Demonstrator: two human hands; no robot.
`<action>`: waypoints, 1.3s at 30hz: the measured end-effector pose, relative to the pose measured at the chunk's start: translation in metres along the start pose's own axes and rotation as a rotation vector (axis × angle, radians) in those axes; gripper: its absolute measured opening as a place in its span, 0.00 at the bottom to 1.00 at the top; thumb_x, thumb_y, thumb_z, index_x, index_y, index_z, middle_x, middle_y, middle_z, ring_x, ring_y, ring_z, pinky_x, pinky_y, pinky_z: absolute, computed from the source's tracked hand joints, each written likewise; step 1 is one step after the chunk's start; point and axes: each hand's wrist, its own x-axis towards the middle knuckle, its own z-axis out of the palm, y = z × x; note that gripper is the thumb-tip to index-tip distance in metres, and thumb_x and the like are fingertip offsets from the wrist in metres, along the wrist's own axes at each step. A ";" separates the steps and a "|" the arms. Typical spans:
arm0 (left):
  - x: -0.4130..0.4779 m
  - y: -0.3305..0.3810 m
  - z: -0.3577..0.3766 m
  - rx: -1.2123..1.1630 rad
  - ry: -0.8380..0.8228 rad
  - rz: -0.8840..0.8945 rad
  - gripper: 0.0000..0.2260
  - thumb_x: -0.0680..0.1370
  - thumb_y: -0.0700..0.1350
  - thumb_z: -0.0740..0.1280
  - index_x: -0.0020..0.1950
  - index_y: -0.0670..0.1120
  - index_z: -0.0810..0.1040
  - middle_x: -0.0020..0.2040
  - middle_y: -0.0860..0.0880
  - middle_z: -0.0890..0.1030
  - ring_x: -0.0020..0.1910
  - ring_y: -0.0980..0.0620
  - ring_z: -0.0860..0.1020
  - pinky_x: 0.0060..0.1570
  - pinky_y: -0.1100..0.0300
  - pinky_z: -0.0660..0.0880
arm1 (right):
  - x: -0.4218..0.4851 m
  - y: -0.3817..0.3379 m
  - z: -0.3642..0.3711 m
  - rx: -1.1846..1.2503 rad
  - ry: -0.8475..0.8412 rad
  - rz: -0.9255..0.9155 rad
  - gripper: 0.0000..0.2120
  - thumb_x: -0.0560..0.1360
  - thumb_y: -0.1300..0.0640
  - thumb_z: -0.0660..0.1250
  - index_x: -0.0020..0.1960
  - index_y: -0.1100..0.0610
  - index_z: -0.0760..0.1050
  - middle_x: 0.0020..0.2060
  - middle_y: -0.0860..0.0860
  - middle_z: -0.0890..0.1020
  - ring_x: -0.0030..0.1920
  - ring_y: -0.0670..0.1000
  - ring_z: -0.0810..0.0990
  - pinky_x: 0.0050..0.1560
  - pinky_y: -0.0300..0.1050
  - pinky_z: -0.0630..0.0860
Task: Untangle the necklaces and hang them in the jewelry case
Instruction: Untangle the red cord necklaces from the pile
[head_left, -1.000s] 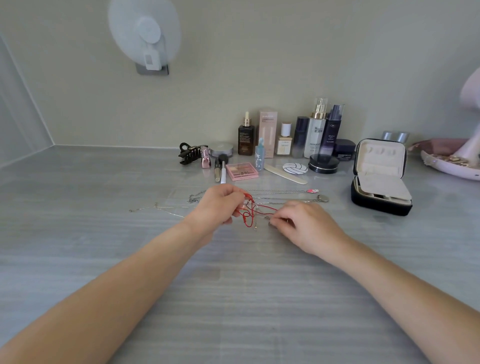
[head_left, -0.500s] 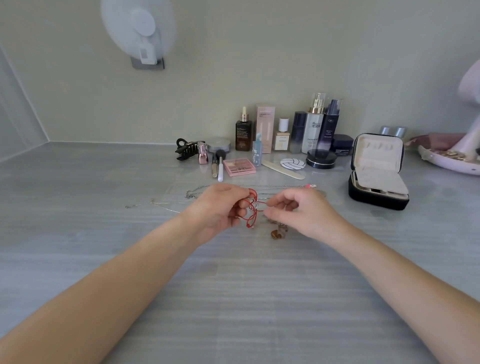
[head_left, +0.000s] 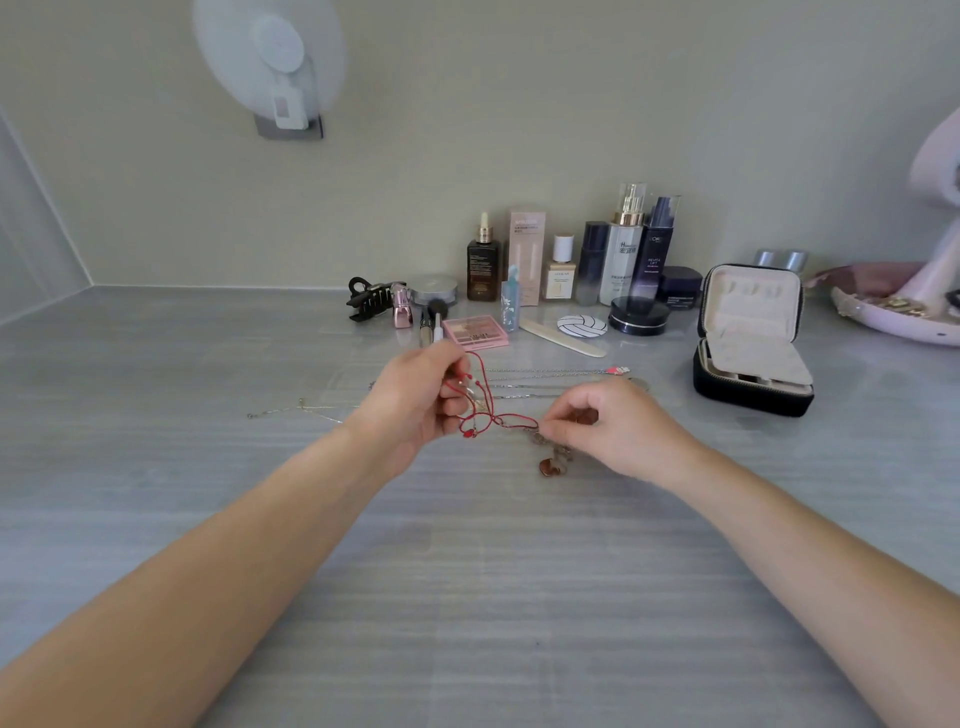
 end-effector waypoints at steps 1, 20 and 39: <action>0.001 0.001 -0.001 0.008 0.020 0.014 0.12 0.74 0.42 0.58 0.30 0.48 0.66 0.21 0.54 0.62 0.20 0.55 0.62 0.26 0.64 0.59 | -0.001 -0.001 -0.002 -0.016 -0.066 -0.001 0.02 0.66 0.51 0.74 0.38 0.47 0.81 0.38 0.45 0.83 0.39 0.45 0.78 0.45 0.42 0.74; -0.018 -0.018 0.022 0.502 -0.174 0.399 0.11 0.78 0.41 0.61 0.59 0.45 0.77 0.51 0.53 0.80 0.43 0.68 0.75 0.38 0.81 0.68 | -0.007 -0.023 -0.023 0.526 0.075 -0.028 0.09 0.74 0.66 0.63 0.41 0.58 0.80 0.31 0.50 0.81 0.28 0.39 0.75 0.32 0.28 0.70; -0.007 -0.008 0.005 -0.004 -0.152 0.218 0.10 0.78 0.43 0.61 0.38 0.46 0.77 0.28 0.52 0.80 0.25 0.55 0.72 0.31 0.64 0.69 | 0.003 -0.015 -0.041 1.137 0.267 0.193 0.09 0.77 0.61 0.58 0.41 0.56 0.75 0.23 0.47 0.72 0.25 0.47 0.73 0.30 0.39 0.70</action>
